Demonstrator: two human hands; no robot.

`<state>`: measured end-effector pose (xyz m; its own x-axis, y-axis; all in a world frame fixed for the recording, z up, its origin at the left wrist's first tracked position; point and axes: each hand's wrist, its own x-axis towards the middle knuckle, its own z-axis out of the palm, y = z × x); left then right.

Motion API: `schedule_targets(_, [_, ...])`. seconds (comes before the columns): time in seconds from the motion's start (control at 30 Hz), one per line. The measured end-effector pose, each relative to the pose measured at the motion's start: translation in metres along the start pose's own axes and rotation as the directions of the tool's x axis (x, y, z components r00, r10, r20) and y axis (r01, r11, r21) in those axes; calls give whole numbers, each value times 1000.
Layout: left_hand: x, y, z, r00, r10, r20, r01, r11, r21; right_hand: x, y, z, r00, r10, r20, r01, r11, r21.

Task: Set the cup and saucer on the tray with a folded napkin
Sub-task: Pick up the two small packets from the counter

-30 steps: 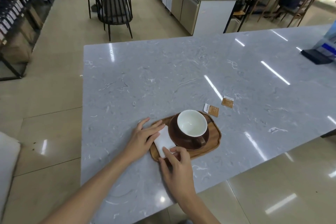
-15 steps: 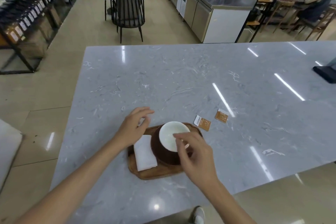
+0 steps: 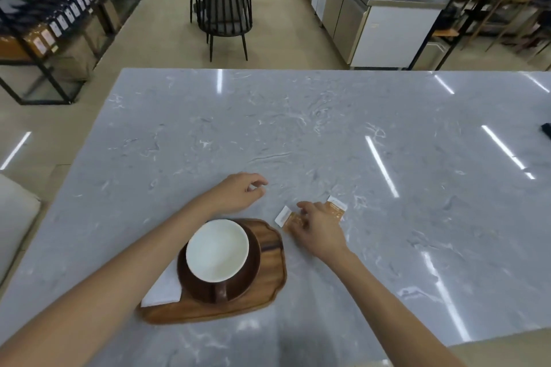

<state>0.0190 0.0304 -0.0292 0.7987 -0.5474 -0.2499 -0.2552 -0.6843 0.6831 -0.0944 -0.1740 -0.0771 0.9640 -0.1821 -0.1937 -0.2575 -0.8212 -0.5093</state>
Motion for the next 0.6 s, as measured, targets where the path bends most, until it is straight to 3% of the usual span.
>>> schedule_targets(0.13, [4, 18, 11, 981, -129, 144, 118, 989, 87, 15, 8, -4, 998, -16, 63, 17, 1000, -10])
schedule_targets(0.3, [-5, 36, 27, 981, -168, 100, 164, 985, 46, 24, 13, -17, 984, -57, 171, 52, 998, 38])
schedule_targets(0.37, [-12, 42, 33, 980, -192, 47, 191, 981, 32, 25, 14, -26, 974, -105, 201, 77, 987, 144])
schedule_targets(0.43, [-21, 46, 40, 976, -219, 8, 218, 976, 25, 23, 14, -36, 964, -103, 245, 11, 937, 350])
schedule_targets(0.5, [-30, 51, 46, 968, -244, -57, 242, 970, -37, 17, 13, -47, 954, -105, 282, -76, 823, 563])
schedule_targets(0.6, [-41, 59, 50, 936, -276, -218, 229, 948, -220, 8, 10, -62, 944, -120, 309, -150, 676, 722])
